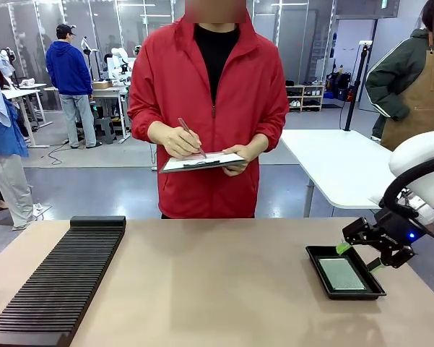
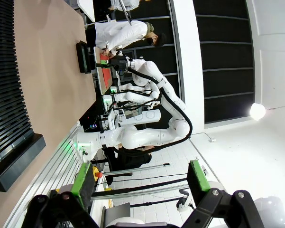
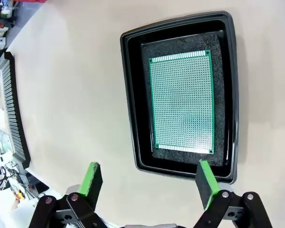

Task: Inspect the PCB.
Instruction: Place the Blank PCB in the ESD tray.

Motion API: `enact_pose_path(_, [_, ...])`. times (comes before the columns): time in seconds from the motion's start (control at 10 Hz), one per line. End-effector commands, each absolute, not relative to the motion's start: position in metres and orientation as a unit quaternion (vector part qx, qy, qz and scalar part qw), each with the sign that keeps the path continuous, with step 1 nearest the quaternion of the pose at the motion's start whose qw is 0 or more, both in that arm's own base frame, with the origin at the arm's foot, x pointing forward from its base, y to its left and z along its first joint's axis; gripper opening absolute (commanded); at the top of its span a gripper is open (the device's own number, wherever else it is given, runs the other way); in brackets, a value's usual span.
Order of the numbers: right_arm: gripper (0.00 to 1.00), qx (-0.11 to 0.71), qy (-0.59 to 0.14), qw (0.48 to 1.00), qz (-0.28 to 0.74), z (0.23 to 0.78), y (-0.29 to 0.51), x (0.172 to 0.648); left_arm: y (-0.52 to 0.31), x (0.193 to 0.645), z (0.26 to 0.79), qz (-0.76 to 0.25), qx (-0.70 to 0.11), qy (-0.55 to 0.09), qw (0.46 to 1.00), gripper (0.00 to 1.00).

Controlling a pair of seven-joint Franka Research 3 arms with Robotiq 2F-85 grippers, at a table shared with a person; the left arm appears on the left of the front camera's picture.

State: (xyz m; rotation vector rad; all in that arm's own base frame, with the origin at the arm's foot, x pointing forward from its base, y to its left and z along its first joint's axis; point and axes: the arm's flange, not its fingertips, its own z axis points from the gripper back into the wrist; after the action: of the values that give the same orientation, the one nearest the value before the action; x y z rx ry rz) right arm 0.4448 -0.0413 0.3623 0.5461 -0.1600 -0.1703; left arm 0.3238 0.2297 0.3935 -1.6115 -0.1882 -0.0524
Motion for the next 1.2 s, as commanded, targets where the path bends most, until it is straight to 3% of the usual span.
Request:
enact_pose_path(0.0, [1.0, 0.264, -0.069, 0.957, -0.095, 0.3563, -0.035, 0.4439, 0.2297, 0.3211, 0.3976, -0.021, -0.718, -0.077, 0.691, 1.0])
enact_pose_path(1.1, [1.0, 0.269, -0.079, 0.956, -0.084, 0.3623, -0.0413, 0.4448, 0.2297, 0.3211, 0.3976, -0.021, -0.718, -0.077, 0.691, 1.0])
